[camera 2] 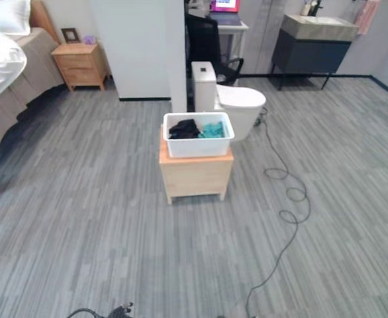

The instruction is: Grab the laundry basket,head to the washer,open it,put in the laundry and shut it.

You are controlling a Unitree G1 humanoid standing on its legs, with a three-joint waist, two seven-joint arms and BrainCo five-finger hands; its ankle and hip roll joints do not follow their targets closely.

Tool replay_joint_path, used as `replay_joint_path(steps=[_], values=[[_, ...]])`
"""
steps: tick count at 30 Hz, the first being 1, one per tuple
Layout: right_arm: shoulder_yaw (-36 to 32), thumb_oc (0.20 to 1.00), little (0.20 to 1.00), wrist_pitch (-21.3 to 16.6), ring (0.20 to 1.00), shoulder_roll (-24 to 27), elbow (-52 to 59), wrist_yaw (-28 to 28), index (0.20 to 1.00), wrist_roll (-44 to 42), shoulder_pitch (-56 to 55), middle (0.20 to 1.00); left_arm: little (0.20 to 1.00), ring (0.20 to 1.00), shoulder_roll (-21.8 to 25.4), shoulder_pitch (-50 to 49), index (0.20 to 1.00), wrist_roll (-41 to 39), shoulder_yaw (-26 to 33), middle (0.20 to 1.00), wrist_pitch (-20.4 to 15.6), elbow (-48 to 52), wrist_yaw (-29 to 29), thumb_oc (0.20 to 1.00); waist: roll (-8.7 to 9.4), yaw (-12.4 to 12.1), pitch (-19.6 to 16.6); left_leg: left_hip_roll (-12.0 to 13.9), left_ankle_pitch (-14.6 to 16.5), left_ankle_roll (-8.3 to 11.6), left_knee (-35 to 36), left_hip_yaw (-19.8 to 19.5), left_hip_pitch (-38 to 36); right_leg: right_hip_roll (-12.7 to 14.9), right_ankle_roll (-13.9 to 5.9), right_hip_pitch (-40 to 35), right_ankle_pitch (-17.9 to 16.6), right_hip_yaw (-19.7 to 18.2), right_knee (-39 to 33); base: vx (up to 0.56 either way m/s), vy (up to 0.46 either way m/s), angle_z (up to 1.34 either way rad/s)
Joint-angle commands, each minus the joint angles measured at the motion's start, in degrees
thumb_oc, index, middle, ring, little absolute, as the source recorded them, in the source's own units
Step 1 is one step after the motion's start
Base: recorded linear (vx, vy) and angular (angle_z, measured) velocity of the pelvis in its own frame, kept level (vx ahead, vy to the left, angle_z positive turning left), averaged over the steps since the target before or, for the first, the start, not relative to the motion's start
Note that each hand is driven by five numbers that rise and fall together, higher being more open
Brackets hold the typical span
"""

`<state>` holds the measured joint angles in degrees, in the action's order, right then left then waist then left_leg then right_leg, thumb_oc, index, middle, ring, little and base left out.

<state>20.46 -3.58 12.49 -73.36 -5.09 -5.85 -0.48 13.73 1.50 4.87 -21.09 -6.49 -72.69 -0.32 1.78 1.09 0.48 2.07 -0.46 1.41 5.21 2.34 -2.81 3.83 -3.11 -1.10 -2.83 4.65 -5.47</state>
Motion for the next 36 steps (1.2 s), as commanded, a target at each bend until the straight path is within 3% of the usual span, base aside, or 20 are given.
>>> replay_joint_path(steps=[1, 14, 15, 16, 17, 18, 20, 22, 25, 27, 28, 29, 32, 36], values=[[0.82, 1.000, 1.000, -1.03, 1.000, 1.10, -1.72, 0.13, 1.000, -0.10, 2.31, 1.000, 1.000, 1.000, -2.58, 3.18, 1.000, 0.01, -1.25, 1.000, -1.65, -2.63, 0.19, 1.000, -1.26, 0.62, 1.00, -0.20, 0.45, 0.33, -0.21, -3.22, 1.15, 0.36, -3.07, 0.04, 1.18, -2.55, 0.47, 0.00, 0.000, 0.00], [-2.19, 1.000, 1.000, -0.63, 1.000, 3.56, -3.08, 1.53, 1.000, -0.63, 2.70, 1.000, 1.000, 1.000, -2.22, 3.19, 1.000, -3.34, -0.74, 1.000, -1.25, -0.50, -0.60, 1.000, -1.87, 1.84, 2.71, 0.08, 0.09, 0.23, -0.21, -2.84, 0.85, -0.14, -2.56, -0.13, 1.05, -3.53, 0.47, 0.00, -0.003, 0.00], [-5.00, 1.000, 1.000, -1.42, 1.000, 4.08, -0.49, 2.66, 1.000, -5.59, 3.14, 1.000, 1.000, 1.000, -1.77, 2.71, 1.000, -10.95, 2.36, 1.000, -1.74, 2.96, 0.11, 1.000, -1.86, 2.09, 3.28, 0.24, 0.01, 0.26, -0.21, -2.71, 0.67, -0.31, -2.42, -0.15, 1.22, -3.62, 0.80, 0.00, 0.000, 0.00], [-4.99, 1.000, 1.000, -1.40, 1.000, 4.08, -0.46, 2.66, 1.000, -5.60, 3.12, 1.000, 1.000, 1.000, -1.75, 2.68, 1.000, -10.98, 2.35, 1.000, -1.72, 2.99, 0.10, 1.000, -1.86, 2.10, 3.31, 0.25, 0.02, 0.27, -0.21, -2.71, 0.61, -0.31, -2.42, -0.20, 1.24, -3.61, 0.80, 0.04, -0.020, -0.01], [-9.98, 1.000, 1.000, -3.05, 1.000, 2.84, 1.85, 2.96, 1.000, -20.18, 3.88, 1.000, 1.000, 1.000, -2.08, 3.05, 1.000, -24.07, 8.80, 1.000, -2.16, 1.83, 1.04, 1.000, -1.81, 2.20, 3.86, 0.43, 0.00, 0.39, -0.21, -2.73, 0.16, -0.45, -2.29, -0.51, 1.55, -3.60, 1.09, 0.03, -0.017, -0.06], [-13.30, 1.000, 1.000, -4.01, 1.000, 2.47, 3.12, 3.53, 1.000, -29.21, 5.09, 1.000, 1.000, 1.000, -2.36, 3.56, 1.000, -27.91, 10.62, 1.000, -2.76, 1.41, 1.39, 1.000, -1.75, 2.23, 4.05, 0.51, -0.02, 0.50, -0.21, -2.88, 0.13, -0.52, -2.22, -0.57, 1.67, -3.44, 1.16, 0.03, -0.026, -0.06], [-13.88, 1.000, 1.000, -4.42, 1.000, 2.73, 1.09, 1.12, 1.000, -27.89, 0.28, 1.000, 1.000, 1.000, -2.76, 3.14, 1.000, -27.06, 10.41, 1.000, -3.91, 2.10, 1.25, 1.000, -1.70, 2.92, 4.35, 0.52, -0.15, 0.59, -0.21, -2.65, 0.44, -0.67, -2.27, 0.00, 1.58, -3.75, 1.19, -0.01, -0.008, -0.05], [-14.10, 1.000, 1.000, -5.09, 1.000, 4.28, 2.03, 3.02, 1.000, -27.75, 3.36, 1.000, 1.000, 1.000, -1.81, 4.27, 1.000, -30.71, 12.24, 1.000, -2.51, 0.50, 0.88, 1.000, -1.50, 2.74, 4.18, 0.61, -0.18, 0.73, -0.22, -2.58, 0.56, -0.71, -2.24, 0.06, 1.60, -3.57, 1.08, 0.00, -0.003, -0.02], [-16.51, 1.000, 1.000, -5.89, 1.000, 3.01, 6.70, 2.57, 1.000, -39.39, 6.09, 1.000, 1.000, 1.000, -1.98, 6.65, 1.000, -24.40, 9.94, 1.000, -3.65, -2.00, 2.87, 1.000, -1.14, 2.43, 3.59, 0.56, 0.22, 0.72, -0.21, -2.49, 0.37, -0.71, -2.33, -0.20, 1.86, -3.71, 0.74, 0.06, -0.021, -0.06], [-15.28, 1.000, 1.000, -5.58, 1.000, 3.10, 5.07, 3.05, 1.000, -34.43, 6.21, 1.000, 1.000, 1.000, -1.87, 6.71, 1.000, -26.22, 11.50, 1.000, -3.23, -2.93, 2.70, 1.000, -0.95, 2.27, 3.30, 0.52, 0.27, 0.75, -0.21, -2.38, 0.33, -0.67, -2.35, -0.24, 1.79, -3.78, 0.68, 0.05, -0.017, -0.01], [-11.42, 1.000, 1.000, -3.56, 1.000, 4.29, 1.75, 5.12, 1.000, -20.93, 7.58, 1.000, 1.000, 1.000, -1.39, 7.06, 1.000, -24.56, 11.62, 1.000, -2.75, -4.33, 2.40, 1.000, -0.70, 1.75, 2.99, 0.49, 0.37, 0.74, -0.21, -2.47, 0.25, -0.63, -2.28, -0.49, 1.85, -3.63, 0.55, 0.06, -0.036, -0.01], [-8.62, 1.000, 1.000, -2.59, 1.000, 4.51, 1.85, 4.97, 1.000, -15.79, 7.90, 1.000, 1.000, 1.000, -1.34, 7.05, 1.000, -22.45, 11.02, 1.000, -2.56, -4.73, 2.25, 1.000, -0.60, 1.32, 2.73, 0.49, 0.41, 0.66, -0.21, -2.71, 0.25, -0.59, -2.22, -0.59, 1.96, -3.49, 0.47, 0.08, -0.051, -0.02], [-8.85, 1.000, 1.000, -1.78, 1.000, 4.49, 1.61, 3.93, 1.000, -16.99, 7.11, 1.000, 1.000, 1.000, -2.12, 6.90, 1.000, -19.22, 9.88, 1.000, -2.43, -5.16, 2.23, 1.000, -0.46, 0.74, 2.66, 0.39, 0.62, 0.45, -0.37, -3.30, 0.35, -0.35, -2.32, -0.86, 2.16, -2.99, 0.47, 0.05, -0.034, 0.01], [-8.47, 1.000, 1.000, -0.34, 1.000, 4.49, -3.45, 2.91, 1.000, -11.74, 5.88, 1.000, 1.000, 1.000, -2.63, 6.63, 1.000, -16.10, 9.37, 1.000, -1.33, -6.51, 1.70, 1.000, -0.84, 0.51, 1.92, 0.57, 1.08, 0.38, -0.21, -3.08, 0.04, -0.41, -2.52, -0.91, 2.42, -2.87, 0.47, 0.06, 0.004, 0.02]])
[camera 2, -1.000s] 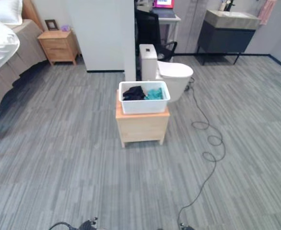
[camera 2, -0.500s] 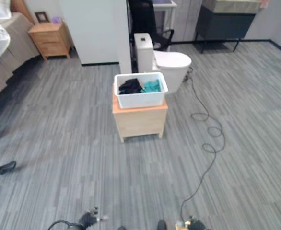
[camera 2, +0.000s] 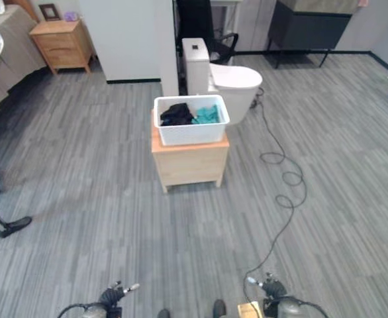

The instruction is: Grab the laundry basket,head to the washer,open it,put in the laundry and shut it.

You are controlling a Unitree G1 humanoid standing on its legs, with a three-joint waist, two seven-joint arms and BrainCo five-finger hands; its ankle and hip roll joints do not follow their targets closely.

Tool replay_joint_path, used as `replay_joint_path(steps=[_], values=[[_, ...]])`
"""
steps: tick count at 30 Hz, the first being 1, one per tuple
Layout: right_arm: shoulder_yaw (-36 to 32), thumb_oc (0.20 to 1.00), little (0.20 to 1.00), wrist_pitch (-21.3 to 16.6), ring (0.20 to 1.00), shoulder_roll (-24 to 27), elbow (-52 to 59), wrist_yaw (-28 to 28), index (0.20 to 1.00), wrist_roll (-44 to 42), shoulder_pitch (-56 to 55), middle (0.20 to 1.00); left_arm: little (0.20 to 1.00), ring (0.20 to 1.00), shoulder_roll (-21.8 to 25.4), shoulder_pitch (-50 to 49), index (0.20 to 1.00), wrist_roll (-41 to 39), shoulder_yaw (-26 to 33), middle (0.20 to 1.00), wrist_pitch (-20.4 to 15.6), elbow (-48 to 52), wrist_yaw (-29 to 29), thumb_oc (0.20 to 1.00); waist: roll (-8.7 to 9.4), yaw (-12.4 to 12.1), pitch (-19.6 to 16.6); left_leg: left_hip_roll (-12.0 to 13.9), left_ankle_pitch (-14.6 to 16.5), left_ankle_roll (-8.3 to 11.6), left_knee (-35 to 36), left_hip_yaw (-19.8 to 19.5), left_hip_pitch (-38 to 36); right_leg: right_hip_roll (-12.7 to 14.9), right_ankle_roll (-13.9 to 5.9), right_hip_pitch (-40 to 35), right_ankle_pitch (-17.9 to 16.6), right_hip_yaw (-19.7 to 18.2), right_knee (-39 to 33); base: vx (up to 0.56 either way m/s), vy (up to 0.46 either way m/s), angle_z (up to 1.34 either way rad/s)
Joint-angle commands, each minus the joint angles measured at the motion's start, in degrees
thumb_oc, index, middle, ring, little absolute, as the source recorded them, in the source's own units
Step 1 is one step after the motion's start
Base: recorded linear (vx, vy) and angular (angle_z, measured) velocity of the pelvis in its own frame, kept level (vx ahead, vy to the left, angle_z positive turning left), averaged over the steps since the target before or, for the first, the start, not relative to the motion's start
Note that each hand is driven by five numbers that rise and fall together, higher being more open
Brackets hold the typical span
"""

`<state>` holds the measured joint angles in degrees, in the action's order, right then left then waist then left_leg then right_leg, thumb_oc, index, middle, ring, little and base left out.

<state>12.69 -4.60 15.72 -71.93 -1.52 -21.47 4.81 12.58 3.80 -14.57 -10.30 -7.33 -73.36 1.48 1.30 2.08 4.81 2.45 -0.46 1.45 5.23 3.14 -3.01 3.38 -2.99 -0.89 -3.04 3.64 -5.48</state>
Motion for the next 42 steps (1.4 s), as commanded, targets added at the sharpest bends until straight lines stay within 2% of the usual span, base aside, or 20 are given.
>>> replay_joint_path(steps=[1, 7, 9, 10, 11, 13, 16, 21, 24, 28, 29, 30, 32, 34, 37, 38, 41, 42], values=[[-0.70, 1.000, 1.000, 0.67, 1.000, 1.27, -4.89, -0.66, 1.000, 3.88, 0.60, 1.000, 1.000, 1.000, -1.48, 4.33, 1.000, 3.34, -1.42, 1.000, -0.48, -5.84, -0.10, 1.000, -0.36, -0.48, -2.40, 0.19, 1.08, 0.34, -0.23, -3.87, 0.25, 0.04, -2.64, -1.13, 2.63, -1.87, 0.48, 0.05, 0.025, 0.00], [-0.94, 1.000, 1.000, 1.59, 1.000, 1.26, -8.57, -1.18, 1.000, 8.94, -1.26, 1.000, 1.000, 1.000, -1.07, 3.59, 1.000, 7.81, -1.63, 1.000, 0.63, -7.17, -1.07, 1.000, -0.67, 0.00, -3.09, 0.17, 1.81, 0.31, -0.23, -3.77, -0.49, 0.05, -2.61, -1.66, 2.90, -1.82, 0.48, 0.02, 0.017, -0.01], [1.20, 1.000, 1.000, 2.35, 1.000, 1.25, -9.79, 0.00, 1.000, 15.93, -1.08, 1.000, 1.000, 1.000, -0.75, 3.58, 1.000, 12.32, -3.65, 1.000, 1.50, -7.33, -0.67, 1.000, -0.68, -0.11, -3.28, 0.11, 1.90, 0.27, -0.23, -4.11, -0.50, 0.13, -2.61, -1.87, 2.99, -1.52, 0.48, 0.00, 0.000, 0.00], [1.20, 1.000, 1.000, 2.34, 1.000, 1.25, -9.79, 0.00, 1.000, 15.95, -1.08, 1.000, 1.000, 1.000, -0.75, 3.58, 1.000, 12.33, -3.65, 1.000, 1.50, -7.32, -0.66, 1.000, -0.68, -0.09, -3.27, 0.11, 1.91, 0.27, -0.23, -4.12, -0.51, 0.13, -2.61, -1.90, 3.00, -1.50, 0.48, 0.00, 0.000, 0.00], [2.20, 1.000, 1.000, 2.49, 1.000, 0.80, -9.65, -0.17, 1.000, 16.67, -0.96, 1.000, 1.000, 1.000, -0.43, 4.04, 1.000, 16.58, -6.00, 1.000, 1.89, -7.18, 0.02, 1.000, -0.67, -0.10, -3.31, 0.09, 1.92, 0.26, -0.23, -4.23, -0.50, 0.19, -2.66, -1.97, 3.05, -1.35, 0.48, 0.00, 0.000, 0.00], [0.94, 1.000, 1.000, 2.57, 1.000, 0.50, -9.49, -0.93, 1.000, 13.91, -1.14, 1.000, 1.000, 1.000, -0.24, 3.95, 1.000, 17.14, -6.06, 1.000, 2.07, -7.38, -0.43, 1.000, -0.64, 0.06, -3.33, 0.08, 2.01, 0.27, -0.23, -3.92, -0.70, 0.15, -2.72, -1.98, 2.98, -1.58, 0.48, 0.00, 0.000, 0.00], [3.22, 1.000, 1.000, 2.37, 1.000, 0.33, -8.57, -1.10, 1.000, 17.98, -1.15, 1.000, 1.000, 1.000, -0.01, 3.73, 1.000, 17.68, -5.87, 1.000, 1.98, -7.61, -0.50, 1.000, -0.44, -0.03, -3.25, 0.06, 1.98, 0.30, -0.23, -3.78, -0.74, 0.22, -2.78, -1.99, 2.92, -1.66, 0.48, 0.00, 0.000, 0.00], [5.95, 1.000, 1.000, 1.96, 1.000, -0.25, -4.75, -1.68, 1.000, 19.99, -1.61, 1.000, 1.000, 1.000, 0.53, 3.42, 1.000, 19.07, -6.48, 1.000, 1.58, -6.96, -0.37, 1.000, 0.83, -0.31, -2.55, 0.02, 2.26, 0.02, -0.55, -3.28, -1.13, 0.50, -3.04, -2.19, 2.78, -1.83, 0.48, 0.00, 0.020, 0.00], [6.84, 1.000, 1.000, 1.94, 1.000, -0.83, -4.15, -1.98, 1.000, 20.07, -1.49, 1.000, 1.000, 1.000, 0.75, 3.33, 1.000, 19.14, -6.52, 1.000, 1.38, -6.75, -0.32, 1.000, 1.88, -0.73, -1.54, -0.76, 4.23, -0.65, -4.98, -3.21, 0.71, 1.46, -3.12, -1.92, 2.81, -2.19, 1.65, -0.03, 0.046, -0.01], [7.05, 1.000, 1.000, 1.87, 1.000, -0.60, -2.63, -2.58, 1.000, 19.87, -1.34, 1.000, 1.000, 1.000, 1.58, 3.75, 1.000, 20.23, -7.23, 1.000, 1.43, -6.48, -0.33, 1.000, 2.04, -1.03, 0.16, -2.53, 6.83, -2.40, -10.46, -3.52, 3.90, 2.60, -3.58, 2.02, 5.44, -2.52, 10.59, -0.05, 0.125, 0.00], [7.07, 1.000, 1.000, 1.80, 1.000, -0.45, -1.37, -2.75, 1.000, 19.69, -1.37, 1.000, 1.000, 1.000, 2.12, 3.99, 1.000, 21.47, -7.90, 1.000, 1.52, -6.11, -0.35, 1.000, 1.90, -0.80, 1.16, -2.92, 7.23, -3.54, -11.19, -3.68, 4.40, 2.53, -4.50, 5.96, 5.58, -3.43, 17.58, -0.05, 0.142, -0.06], [7.06, 1.000, 1.000, 1.81, 1.000, -0.44, -1.36, -2.76, 1.000, 19.69, -1.37, 1.000, 1.000, 1.000, 2.12, 4.00, 1.000, 21.48, -7.90, 1.000, 1.52, -6.11, -0.35, 1.000, 1.93, -0.86, 1.08, -2.95, 7.26, -3.56, -11.25, -3.61, 4.52, 2.56, -4.52, 6.20, 5.69, -3.51, 17.83, -0.05, 0.161, -0.18], [6.96, 1.000, 1.000, 1.74, 1.000, 0.02, 0.28, -2.85, 1.000, 19.55, -1.71, 1.000, 1.000, 1.000, 2.86, 4.12, 1.000, 23.19, -8.87, 1.000, 1.45, -5.53, -0.30, 1.000, 1.45, -0.14, 2.52, -3.60, 7.97, -5.09, -11.86, -3.52, 4.29, 3.13, -5.60, 10.83, 3.22, -4.66, 27.21, -0.02, 0.184, -0.17], [7.04, 1.000, 1.000, 1.67, 1.000, 0.69, 3.58, -3.02, 1.000, 19.01, -2.53, 1.000, 1.000, 1.000, 3.73, 4.24, 1.000, 24.35, -9.86, 1.000, 1.69, -5.13, -0.54, 1.000, 0.79, 1.03, 5.01, -3.79, 9.32, -6.47, -13.56, -3.44, 3.60, 2.37, -5.05, 17.44, 0.80, -5.64, 38.74, 0.02, 0.219, -0.05], [6.42, 1.000, 1.000, 1.80, 1.000, 0.66, 4.83, -2.94, 1.000, 17.34, -2.83, 1.000, 1.000, 1.000, 3.78, 4.16, 1.000, 24.50, -9.90, 1.000, 1.80, -5.47, -0.64, 1.000, 1.12, 1.73, 5.38, -4.10, 10.48, -6.71, -13.79, -2.99, 2.64, 2.25, -5.07, 19.28, 0.75, -5.60, 37.63, 0.16, 0.072, 0.05], [5.26, 1.000, 1.000, 1.85, 1.000, 0.50, 5.94, -3.50, 1.000, 14.86, -3.59, 1.000, 1.000, 1.000, 3.82, 3.94, 1.000, 22.70, -7.76, 1.000, 2.24, -7.01, -0.82, 1.000, 1.40, 3.11, 5.65, -3.97, 11.82, -6.13, -13.07, -2.65, -1.05, 1.52, -5.10, 21.29, 0.52, -3.87, 31.31, 0.32, 0.013, -0.13], [6.46, 1.000, 1.000, 1.58, 1.000, -0.56, 7.68, -3.46, 1.000, 14.72, -4.81, 1.000, 1.000, 1.000, 3.62, 4.35, 1.000, 19.59, -6.13, 1.000, 1.44, -6.16, -0.08, 1.000, 1.78, 5.23, 5.94, -3.23, 13.18, -4.47, -10.68, -3.63, -6.28, 1.69, -6.74, 25.15, -3.85, -1.52, 18.79, 0.41, -0.069, -0.24], [6.94, 1.000, 1.000, 1.70, 1.000, -1.34, 8.01, -3.44, 1.000, 14.71, -5.33, 1.000, 1.000, 1.000, 3.15, 4.92, 1.000, 18.35, -5.63, 1.000, 1.39, -6.30, -0.03, 1.000, 1.45, 5.82, 6.13, -2.26, 13.52, -3.70, -10.11, -4.21, -7.75, 1.87, -7.22, 25.33, -5.42, -0.33, 14.55, 0.40, -0.120, -0.10]])
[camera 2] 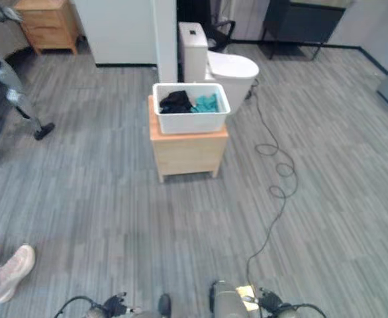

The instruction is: Grab the laundry basket,head to the washer,open it,put in the laundry and shut it.

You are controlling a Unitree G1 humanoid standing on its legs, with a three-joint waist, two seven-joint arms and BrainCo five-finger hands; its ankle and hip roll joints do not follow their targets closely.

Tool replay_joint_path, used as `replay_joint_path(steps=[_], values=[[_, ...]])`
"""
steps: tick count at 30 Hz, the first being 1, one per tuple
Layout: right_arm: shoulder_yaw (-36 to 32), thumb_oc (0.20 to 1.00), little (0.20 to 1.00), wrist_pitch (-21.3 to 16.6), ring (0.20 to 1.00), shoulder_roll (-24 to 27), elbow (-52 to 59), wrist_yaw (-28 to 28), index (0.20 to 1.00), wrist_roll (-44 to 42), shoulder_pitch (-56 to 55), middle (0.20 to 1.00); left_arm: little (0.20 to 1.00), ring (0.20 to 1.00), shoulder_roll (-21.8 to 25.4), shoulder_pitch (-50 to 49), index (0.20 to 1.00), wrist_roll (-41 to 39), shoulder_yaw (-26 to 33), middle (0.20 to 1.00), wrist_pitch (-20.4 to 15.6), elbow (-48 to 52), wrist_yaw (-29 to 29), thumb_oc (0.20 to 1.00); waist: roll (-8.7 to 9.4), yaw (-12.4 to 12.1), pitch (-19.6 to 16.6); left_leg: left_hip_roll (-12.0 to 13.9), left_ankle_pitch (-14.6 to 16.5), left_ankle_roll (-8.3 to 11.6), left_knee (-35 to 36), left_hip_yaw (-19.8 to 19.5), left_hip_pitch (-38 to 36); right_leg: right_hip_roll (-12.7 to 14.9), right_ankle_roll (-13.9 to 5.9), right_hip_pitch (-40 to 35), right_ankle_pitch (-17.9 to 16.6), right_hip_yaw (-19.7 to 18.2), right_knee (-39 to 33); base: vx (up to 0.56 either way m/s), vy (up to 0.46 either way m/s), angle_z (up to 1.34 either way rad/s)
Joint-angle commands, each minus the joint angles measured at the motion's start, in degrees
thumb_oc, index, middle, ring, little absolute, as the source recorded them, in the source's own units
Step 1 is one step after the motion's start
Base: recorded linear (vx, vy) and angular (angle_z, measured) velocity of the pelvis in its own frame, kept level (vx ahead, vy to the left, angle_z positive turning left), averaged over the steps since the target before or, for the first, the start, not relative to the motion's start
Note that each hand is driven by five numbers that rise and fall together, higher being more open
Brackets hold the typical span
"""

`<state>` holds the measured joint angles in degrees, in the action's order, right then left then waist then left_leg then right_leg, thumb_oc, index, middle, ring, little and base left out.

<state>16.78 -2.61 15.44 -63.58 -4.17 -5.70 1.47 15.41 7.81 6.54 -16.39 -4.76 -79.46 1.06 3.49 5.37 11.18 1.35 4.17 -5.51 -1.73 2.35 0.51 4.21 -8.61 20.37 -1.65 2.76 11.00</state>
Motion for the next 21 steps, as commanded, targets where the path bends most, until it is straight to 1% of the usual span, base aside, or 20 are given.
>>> replay_joint_path(steps=[1, 3, 4, 5, 6, 7, 8, 9, 10, 11, 12, 13, 14, 15, 16, 17, 18, 19, 20, 21], values=[[3.05, 1.000, 1.000, -0.23, 1.000, -1.48, 0.22, -0.87, 1.000, -1.14, -2.43, 1.000, 1.000, 1.000, 0.04, 1.48, 1.000, -3.50, 0.59, 1.000, -1.20, -0.18, 0.55, 1.000, -0.90, 3.05, -0.08, -0.37, 9.08, 3.86, -2.70, -3.82, -12.34, 1.39, -2.10, 5.16, -7.74, 1.19, -3.32, 0.43, -0.130, 0.00], [3.42, 1.000, 1.000, -0.20, 1.000, -1.81, 1.36, -1.03, 1.000, -0.54, -3.64, 1.000, 1.000, 1.000, -0.19, 2.06, 1.000, -3.30, 0.06, 1.000, -0.96, -0.20, 0.73, 1.000, -1.02, 4.00, -0.56, 1.11, 9.17, 4.89, -2.04, -4.14, -14.49, 0.92, -2.26, 6.15, -8.76, 2.45, -3.57, 0.32, -0.107, 0.13], [3.42, 1.000, 1.000, -0.20, 1.000, -1.81, 1.36, -1.03, 1.000, -0.54, -3.64, 1.000, 1.000, 1.000, -0.19, 2.06, 1.000, -3.30, 0.06, 1.000, -0.96, -0.20, 0.73, 1.000, -1.02, 4.00, -0.56, 1.11, 9.17, 4.89, -2.04, -4.14, -14.49, 0.92, -2.26, 6.15, -8.76, 2.45, -3.57, 0.42, -0.220, 0.08], [4.15, 1.000, 1.000, -0.29, 1.000, -1.30, 1.55, -1.03, 1.000, 0.30, -5.59, 1.000, 1.000, 1.000, -0.08, 2.30, 1.000, -1.26, -1.91, 1.000, -0.96, 0.40, 1.08, 1.000, -1.64, 5.39, -2.04, 3.66, 6.85, 6.57, -3.45, -5.83, -14.88, -2.73, -0.24, 5.01, -7.61, -1.57, -1.36, 0.30, -0.182, 0.07], [4.17, 1.000, 1.000, -0.28, 1.000, -1.31, 1.57, -1.03, 1.000, 0.30, -5.64, 1.000, 1.000, 1.000, -0.07, 2.25, 1.000, -1.25, -1.91, 1.000, -0.96, 0.42, 1.09, 1.000, -1.52, 5.52, -2.20, 3.55, 6.65, 6.59, -3.32, -5.96, -14.74, -2.56, -0.23, 5.12, -7.67, -1.55, -1.41, 0.55, -0.390, 0.30], [4.59, 1.000, 1.000, -0.27, 1.000, -0.93, 1.76, -1.06, 1.000, 0.52, -6.54, 1.000, 1.000, 1.000, 0.12, 2.77, 1.000, -1.14, -3.23, 1.000, -0.87, 0.48, 1.41, 1.000, -2.22, 6.03, -3.01, 5.74, 1.52, 7.66, -7.92, -7.58, -12.44, -5.32, 2.14, 4.27, -5.31, -2.52, 1.12, 0.43, -0.315, 1.15], [4.54, 1.000, 1.000, -0.26, 1.000, -0.12, 0.92, -1.03, 1.000, 1.75, -7.53, 1.000, 1.000, 1.000, -0.01, 2.66, 1.000, -1.36, -2.89, 1.000, -0.35, 0.13, 1.75, 1.000, -2.80, 6.30, -3.27, 7.15, -2.03, 8.09, -11.70, -8.84, -11.77, -6.62, 3.79, 3.30, -3.40, -1.79, 2.67, 0.59, -0.434, 1.30], [4.56, 1.000, 1.000, -0.35, 1.000, -0.09, -0.52, -0.73, 1.000, 2.00, -7.45, 1.000, 1.000, 1.000, -0.39, 2.24, 1.000, -1.17, -3.04, 1.000, 0.01, -0.23, 1.43, 1.000, -2.50, 6.26, -3.62, 7.81, -6.16, 8.24, -15.87, -8.94, -10.27, -7.05, 4.87, 1.66, -2.34, -1.34, 2.77, 0.53, -0.381, 1.12], [4.29, 1.000, 1.000, -0.46, 1.000, 0.14, -2.93, -0.22, 1.000, 1.86, -6.63, 1.000, 1.000, 1.000, -0.74, 1.70, 1.000, -0.77, -3.36, 1.000, 0.34, -0.59, 1.38, 1.000, -2.28, 5.79, -3.56, 9.07, -10.61, 8.49, -24.20, -9.19, -7.19, -7.83, 6.59, -0.90, -1.05, -1.00, 2.23, 0.50, -0.439, 0.29], [4.14, 1.000, 1.000, -0.33, 1.000, 0.18, -4.15, -0.01, 1.000, 1.55, -6.01, 1.000, 1.000, 1.000, -0.75, 1.30, 1.000, 0.21, -3.98, 1.000, 0.54, -0.43, 1.19, 1.000, -1.24, 5.52, -3.56, 8.89, -12.70, 7.58, -30.77, -9.53, -3.63, -8.03, 7.99, -2.93, -0.29, -1.19, 1.49, 0.50, -0.492, 0.02], [3.70, 1.000, 1.000, -0.27, 1.000, 0.81, -5.34, 0.69, 1.000, 0.77, -4.46, 1.000, 1.000, 1.000, -0.71, 1.25, 1.000, 1.51, -5.08, 1.000, 0.79, 0.13, 1.35, 1.000, -0.27, 4.31, -2.39, 8.78, -13.54, 6.70, -40.51, -9.29, 0.96, -8.38, 9.72, -5.53, 0.92, -1.71, 1.05, 0.46, -0.479, -0.12], [3.71, 1.000, 1.000, -0.45, 1.000, 1.36, -5.44, 1.10, 1.000, 0.37, -3.07, 1.000, 1.000, 1.000, -0.37, 1.34, 1.000, 2.34, -5.43, 1.000, 0.92, 0.70, 1.39, 1.000, 0.41, 3.36, -1.71, 8.44, -12.24, 5.78, -46.80, -8.80, 4.02, -8.83, 10.74, -7.00, 1.88, -2.22, 1.08, 0.38, -0.418, -0.17], [4.22, 1.000, 1.000, -0.35, 1.000, 2.31, -5.10, 1.59, 1.000, 0.49, -1.96, 1.000, 1.000, 1.000, -0.06, 1.32, 1.000, 2.41, -6.00, 1.000, 0.92, 1.60, 1.44, 1.000, 1.30, 1.83, -0.50, 6.94, -11.13, 5.50, -52.39, -9.26, 8.81, -8.21, 10.65, -8.41, 2.45, -2.55, 0.49, 0.53, -0.258, -0.09], [4.15, 1.000, 1.000, -0.23, 1.000, 3.25, -5.90, 2.08, 1.000, 0.73, 0.82, 1.000, 1.000, 1.000, -0.15, 2.01, 1.000, 2.13, -5.93, 1.000, 0.98, 1.85, 1.34, 1.000, 0.94, -0.49, 0.13, -0.06, -7.02, 5.80, -51.22, -7.36, 14.02, -8.51, 10.21, -11.63, 3.59, -4.35, -0.01, 0.38, -0.118, 0.03], [4.14, 1.000, 1.000, -0.23, 1.000, 3.23, -5.91, 2.07, 1.000, 0.73, 0.85, 1.000, 1.000, 1.000, -0.13, 2.04, 1.000, 2.13, -5.93, 1.000, 0.98, 1.85, 1.33, 1.000, 1.13, -0.50, 0.09, -0.23, -7.24, 5.75, -50.98, -7.24, 14.01, -8.32, 10.17, -11.58, 3.50, -4.43, -0.08, 0.46, -0.126, -0.20], [3.58, 1.000, 1.000, -0.02, 1.000, 4.04, -5.98, 2.30, 1.000, 0.94, 1.15, 1.000, 1.000, 1.000, 0.11, 2.17, 1.000, 2.57, -6.12, 1.000, 0.64, 2.39, 1.36, 1.000, 0.80, -0.82, 0.25, 3.54, -6.81, 6.47, -47.85, -0.43, 17.99, -8.09, 10.18, -13.84, 4.73, -2.93, -1.08, 0.30, -0.172, -0.30], [3.18, 1.000, 1.000, -0.14, 1.000, 4.52, -6.17, 2.57, 1.000, 0.95, 1.45, 1.000, 1.000, 1.000, 0.24, 2.34, 1.000, 2.74, -6.36, 1.000, 0.40, 2.78, 1.35, 1.000, 0.68, -1.57, 0.36, 6.44, -6.89, 6.67, -42.78, 4.55, 21.28, -7.48, 10.01, -15.61, 5.77, -1.51, -1.76, 0.48, -0.143, -0.26], [2.62, 1.000, 1.000, -0.45, 1.000, 5.11, -6.37, 2.92, 1.000, 0.90, 1.78, 1.000, 1.000, 1.000, 0.32, 2.73, 1.000, 2.87, -6.74, 1.000, 0.11, 3.48, 1.08, 1.000, 0.07, -3.18, 0.88, 4.79, -7.10, 6.45, -36.23, 5.23, 22.80, -7.47, 9.64, -17.40, 6.85, -1.76, -2.15, 0.50, 0.008, 0.24], [3.25, 1.000, 1.000, -0.57, 1.000, 5.08, -6.22, 3.01, 1.000, 1.29, 2.47, 1.000, 1.000, 1.000, 0.29, 3.30, 1.000, 3.13, -7.34, 1.000, -0.25, 3.94, 1.18, 1.000, -0.52, -4.36, 0.93, 2.23, -7.34, 6.25, -30.92, 3.67, 24.09, -7.98, 9.37, -19.15, 7.79, -2.90, -2.72, 0.54, 0.118, 0.36], [3.80, 1.000, 1.000, -0.76, 1.000, 4.92, -6.26, 3.25, 1.000, 1.61, 3.00, 1.000, 1.000, 1.000, 0.35, 3.58, 1.000, 3.29, -7.75, 1.000, -0.60, 3.82, 1.43, 1.000, -0.87, -5.49, 0.85, 0.27, -8.77, 6.17, -21.46, 2.17, 24.08, -8.51, 8.83, -20.77, 8.68, -3.92, -3.56, 0.61, 0.137, 0.30]])
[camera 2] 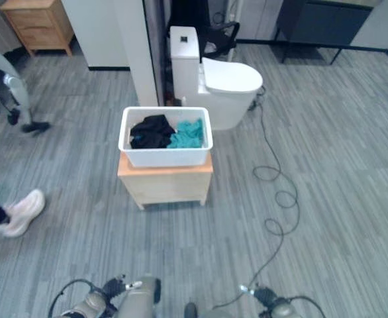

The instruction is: Grab the laundry basket,head to the washer,open it,put in the laundry and shut it.

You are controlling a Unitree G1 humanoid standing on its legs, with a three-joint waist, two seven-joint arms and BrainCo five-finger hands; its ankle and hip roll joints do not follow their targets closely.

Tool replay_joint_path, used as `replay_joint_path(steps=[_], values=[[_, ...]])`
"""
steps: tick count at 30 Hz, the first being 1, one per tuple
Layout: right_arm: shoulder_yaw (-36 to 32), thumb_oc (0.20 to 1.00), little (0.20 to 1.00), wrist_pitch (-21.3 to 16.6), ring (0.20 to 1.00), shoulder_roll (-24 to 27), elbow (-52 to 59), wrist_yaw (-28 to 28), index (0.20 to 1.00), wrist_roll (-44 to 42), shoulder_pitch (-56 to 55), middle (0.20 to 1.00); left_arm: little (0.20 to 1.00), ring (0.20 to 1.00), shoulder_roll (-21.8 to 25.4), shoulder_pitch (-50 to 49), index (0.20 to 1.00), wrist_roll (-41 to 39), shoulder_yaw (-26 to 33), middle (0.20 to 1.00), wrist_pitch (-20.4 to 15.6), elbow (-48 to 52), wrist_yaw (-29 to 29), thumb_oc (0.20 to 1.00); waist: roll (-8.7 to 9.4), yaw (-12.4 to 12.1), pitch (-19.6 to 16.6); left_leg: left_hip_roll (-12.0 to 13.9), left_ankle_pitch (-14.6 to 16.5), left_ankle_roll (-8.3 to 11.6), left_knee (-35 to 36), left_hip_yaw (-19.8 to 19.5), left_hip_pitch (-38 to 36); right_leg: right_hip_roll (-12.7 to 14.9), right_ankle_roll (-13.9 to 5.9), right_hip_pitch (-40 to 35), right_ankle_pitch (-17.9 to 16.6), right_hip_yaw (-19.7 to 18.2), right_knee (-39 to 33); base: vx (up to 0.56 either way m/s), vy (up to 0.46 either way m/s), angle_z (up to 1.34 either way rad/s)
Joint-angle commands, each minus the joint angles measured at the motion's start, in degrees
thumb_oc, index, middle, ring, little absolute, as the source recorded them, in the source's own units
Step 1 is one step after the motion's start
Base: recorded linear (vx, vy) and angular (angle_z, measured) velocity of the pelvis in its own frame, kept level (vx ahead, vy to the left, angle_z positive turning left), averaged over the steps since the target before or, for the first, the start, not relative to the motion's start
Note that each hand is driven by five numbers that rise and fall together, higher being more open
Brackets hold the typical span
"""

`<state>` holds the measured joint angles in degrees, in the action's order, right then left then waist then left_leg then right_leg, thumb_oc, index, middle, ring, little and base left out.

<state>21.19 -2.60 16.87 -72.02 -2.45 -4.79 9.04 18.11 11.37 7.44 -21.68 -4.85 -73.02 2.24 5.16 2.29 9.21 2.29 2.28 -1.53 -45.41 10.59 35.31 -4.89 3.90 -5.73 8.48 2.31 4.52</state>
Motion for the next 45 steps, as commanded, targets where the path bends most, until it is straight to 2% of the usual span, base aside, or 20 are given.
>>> replay_joint_path(steps=[1, 2, 7, 8, 10, 11, 12, 14, 15, 19, 20, 26, 31, 33, 35, 38, 39, 41, 42, 45], values=[[-0.40, 1.000, 1.000, -1.03, 1.000, 3.34, 2.07, 1.47, 1.000, 0.83, -4.41, 1.000, 1.000, 1.000, -2.34, 0.04, 1.000, 2.40, -2.83, 1.000, -0.74, -2.73, 0.35, 1.000, -3.28, -3.49, 2.50, -1.22, -9.18, 2.75, 30.86, -8.31, -10.80, -0.13, -4.18, 2.95, -0.34, -4.25, 2.00, 0.82, 0.160, -0.27], [-0.12, 1.000, 1.000, -1.33, 1.000, 3.31, 2.40, 0.99, 1.000, 1.66, -4.46, 1.000, 1.000, 1.000, -2.81, 0.08, 1.000, 2.75, -3.61, 1.000, -1.12, -2.42, 0.34, 1.000, -3.93, -4.41, 1.70, 0.44, -12.23, 3.88, 41.88, -6.36, -9.71, 0.39, -5.07, -1.09, 1.55, -4.84, 0.08, 0.65, 0.112, -0.65], [1.34, 1.000, 1.000, -0.85, 1.000, 1.35, 2.37, -0.15, 1.000, 4.03, -4.28, 1.000, 1.000, 1.000, -3.41, -2.52, 1.000, 3.32, -2.81, 1.000, -1.27, -2.88, -0.21, 1.000, -3.31, -5.56, -1.17, 1.11, -14.46, 3.13, 40.84, -4.86, -11.14, 3.69, -6.56, -5.09, 4.12, -7.38, 1.44, 0.55, 0.196, -0.44], [1.48, 1.000, 1.000, -1.25, 1.000, 0.04, 2.14, -0.52, 1.000, 3.92, -4.49, 1.000, 1.000, 1.000, -3.64, -2.58, 1.000, 4.38, -3.65, 1.000, -1.35, -3.83, 0.19, 1.000, -1.49, -6.39, -2.46, -2.06, -13.59, 1.71, 36.62, -7.59, -9.89, 7.79, -9.09, -4.97, 0.93, -7.34, 6.57, 0.56, 0.299, -0.27], [1.47, 1.000, 1.000, -1.26, 1.000, 0.05, 2.13, -0.52, 1.000, 3.92, -4.48, 1.000, 1.000, 1.000, -3.66, -2.56, 1.000, 4.38, -3.66, 1.000, -1.35, -3.84, 0.20, 1.000, -1.67, -6.54, -2.61, -1.81, -13.66, 1.75, 36.63, -7.59, -9.70, 7.58, -9.07, -4.74, 0.74, -7.50, 6.52, 0.33, 0.196, -0.77], [0.44, 1.000, 1.000, -0.78, 1.000, -0.11, 1.53, -0.71, 1.000, 3.60, -5.29, 1.000, 1.000, 1.000, -3.41, -3.03, 1.000, 4.20, -3.13, 1.000, -0.83, -4.52, -0.28, 1.000, -0.51, -6.58, -3.48, -3.36, -10.77, -0.01, 36.38, -7.20, -12.73, 9.68, -11.34, -1.83, -8.30, -8.63, 14.58, 0.48, 0.327, -0.60], [-0.66, 1.000, 1.000, -0.90, 1.000, 0.00, 0.58, -1.23, 1.000, 3.29, -6.51, 1.000, 1.000, 1.000, -3.51, -3.39, 1.000, 3.20, -2.17, 1.000, -0.98, -4.45, -0.26, 1.000, -0.47, -6.35, -3.28, -4.44, -9.71, -1.04, 36.39, -6.88, -14.40, 11.43, -11.74, -0.50, -15.30, -8.26, 21.05, 0.57, 0.425, 0.08], [0.77, 1.000, 1.000, -0.63, 1.000, -0.65, 2.17, -2.12, 1.000, 4.20, -6.67, 1.000, 1.000, 1.000, -3.18, -2.79, 1.000, 2.04, -1.96, 1.000, -0.94, -3.09, -0.16, 1.000, -2.55, -6.05, -1.90, -4.32, -8.39, -2.48, 38.49, -8.33, -18.54, 9.92, -10.45, 5.17, -18.44, -6.21, 31.52, 0.43, 0.328, 0.28], [1.63, 1.000, 1.000, -0.75, 1.000, -0.98, 2.59, -1.61, 1.000, 4.59, -6.47, 1.000, 1.000, 1.000, -2.64, -1.40, 1.000, 2.11, -3.15, 1.000, -0.94, -2.12, -0.06, 1.000, -3.45, -3.89, 0.42, -5.47, -6.67, -3.19, 39.70, -11.40, -22.92, 5.22, -9.55, 13.42, -11.76, -5.34, 34.62, 0.36, 0.191, 0.03], [1.36, 1.000, 1.000, -0.90, 1.000, -0.62, 1.89, -1.32, 1.000, 3.74, -6.70, 1.000, 1.000, 1.000, -2.13, -0.78, 1.000, 2.29, -3.52, 1.000, -0.78, -2.49, 0.08, 1.000, -3.92, -1.44, 1.91, -5.98, -6.20, -2.99, 41.76, -14.79, -27.27, 2.14, -8.42, 17.78, -6.55, -3.67, 27.13, 0.28, -0.016, 1.00], [1.63, 1.000, 1.000, -1.12, 1.000, -0.49, 1.96, -1.29, 1.000, 2.54, -6.44, 1.000, 1.000, 1.000, -1.73, 0.38, 1.000, 3.09, -4.52, 1.000, -1.12, -2.54, 0.51, 1.000, -2.88, -0.29, 2.60, -7.99, -5.52, -1.97, 42.75, -17.18, -29.13, 1.36, -8.71, 18.65, -6.15, -4.32, 11.26, 0.31, -0.111, 0.90], [2.78, 1.000, 1.000, -1.33, 1.000, -0.98, -0.36, -1.13, 1.000, 3.52, -4.87, 1.000, 1.000, 1.000, -2.70, -0.64, 1.000, 3.28, -3.74, 1.000, -0.82, -4.60, 0.07, 1.000, -2.76, -2.80, 0.72, -6.95, -5.97, 0.01, 43.11, -18.01, -26.99, 2.33, -6.60, 10.64, -5.32, -0.81, 1.58, 0.11, -0.132, 0.70], [0.86, 1.000, 1.000, -1.50, 1.000, 0.89, -1.34, -0.06, 1.000, 3.35, -4.92, 1.000, 1.000, 1.000, -3.34, -0.22, 1.000, 4.49, -5.25, 1.000, -1.00, -3.69, 0.09, 1.000, -2.74, -2.38, 1.94, -7.20, -5.17, 1.68, 37.04, -16.71, -22.67, 3.23, -5.76, 9.73, -5.16, 1.67, 0.56, -0.01, -0.101, 0.45], [0.24, 1.000, 1.000, -1.45, 1.000, 1.68, -1.76, 0.01, 1.000, 3.49, -4.98, 1.000, 1.000, 1.000, -3.74, 0.06, 1.000, 5.28, -6.01, 1.000, -1.12, -2.83, -0.15, 1.000, -2.77, -1.45, 2.74, -5.65, -3.79, 2.09, 31.74, -10.82, -19.70, 4.38, -5.62, 9.63, -5.14, 3.16, 0.74, -0.07, -0.009, 0.35], [0.03, 1.000, 1.000, -1.24, 1.000, 2.10, -2.33, 0.04, 1.000, 3.93, -4.72, 1.000, 1.000, 1.000, -3.85, 0.38, 1.000, 5.78, -6.25, 1.000, -1.10, -2.20, -0.17, 1.000, -2.42, -1.02, 3.15, -0.55, -3.24, 2.22, 29.76, -5.04, -18.69, 5.74, -5.72, 9.53, -5.00, 3.98, 1.35, -0.03, 0.052, 0.59], [-0.07, 1.000, 1.000, -1.15, 1.000, 2.24, -3.33, 0.39, 1.000, 4.01, -4.24, 1.000, 1.000, 1.000, -3.64, 0.56, 1.000, 5.70, -6.15, 1.000, -1.17, -2.59, -0.11, 1.000, -2.73, -1.82, 2.91, 0.02, -3.59, 2.56, 31.89, -9.74, -19.74, 5.69, -5.93, 8.99, -4.38, 2.96, 1.81, 0.05, 0.085, 0.15], [-0.55, 1.000, 1.000, -1.11, 1.000, 2.39, -3.52, 0.55, 1.000, 3.65, -4.12, 1.000, 1.000, 1.000, -3.51, 0.42, 1.000, 5.70, -6.26, 1.000, -1.24, -3.37, 0.14, 1.000, -2.92, -1.86, 2.34, 2.69, -5.70, 3.80, 34.71, -13.44, -20.35, 5.86, -6.39, 8.85, -4.04, 1.84, 2.26, 0.09, 0.156, -0.33], [-0.84, 1.000, 1.000, -1.06, 1.000, 2.58, -3.49, 0.44, 1.000, 3.52, -4.17, 1.000, 1.000, 1.000, -3.56, 0.56, 1.000, 5.60, -6.48, 1.000, -1.13, -3.67, 0.07, 1.000, -3.05, -1.71, 2.12, 4.24, -6.61, 4.45, 35.73, -14.36, -20.62, 6.49, -6.78, 8.89, -3.72, 1.60, 2.73, 0.10, 0.196, -0.37], [-0.75, 1.000, 1.000, -1.18, 1.000, 2.65, -3.53, -0.09, 1.000, 3.79, -4.63, 1.000, 1.000, 1.000, -3.65, -0.11, 1.000, 5.00, -5.52, 1.000, -1.09, -4.42, 0.27, 1.000, -3.67, -1.76, 1.37, 3.45, -5.58, 4.94, 36.22, -20.11, -22.61, 6.76, -7.17, 8.91, -2.88, -1.47, 4.14, 0.13, 0.291, -0.51], [-1.35, 1.000, 1.000, -0.56, 1.000, 2.62, -3.51, -0.74, 1.000, 4.82, -5.37, 1.000, 1.000, 1.000, -3.91, -0.77, 1.000, 4.86, -4.78, 1.000, -1.34, -4.42, 0.10, 1.000, -5.36, -0.87, -0.26, 3.38, -5.21, 4.84, 41.42, -16.69, -26.61, 8.36, -8.45, 8.90, -3.05, -1.57, 4.26, 0.11, 0.319, -0.45]])
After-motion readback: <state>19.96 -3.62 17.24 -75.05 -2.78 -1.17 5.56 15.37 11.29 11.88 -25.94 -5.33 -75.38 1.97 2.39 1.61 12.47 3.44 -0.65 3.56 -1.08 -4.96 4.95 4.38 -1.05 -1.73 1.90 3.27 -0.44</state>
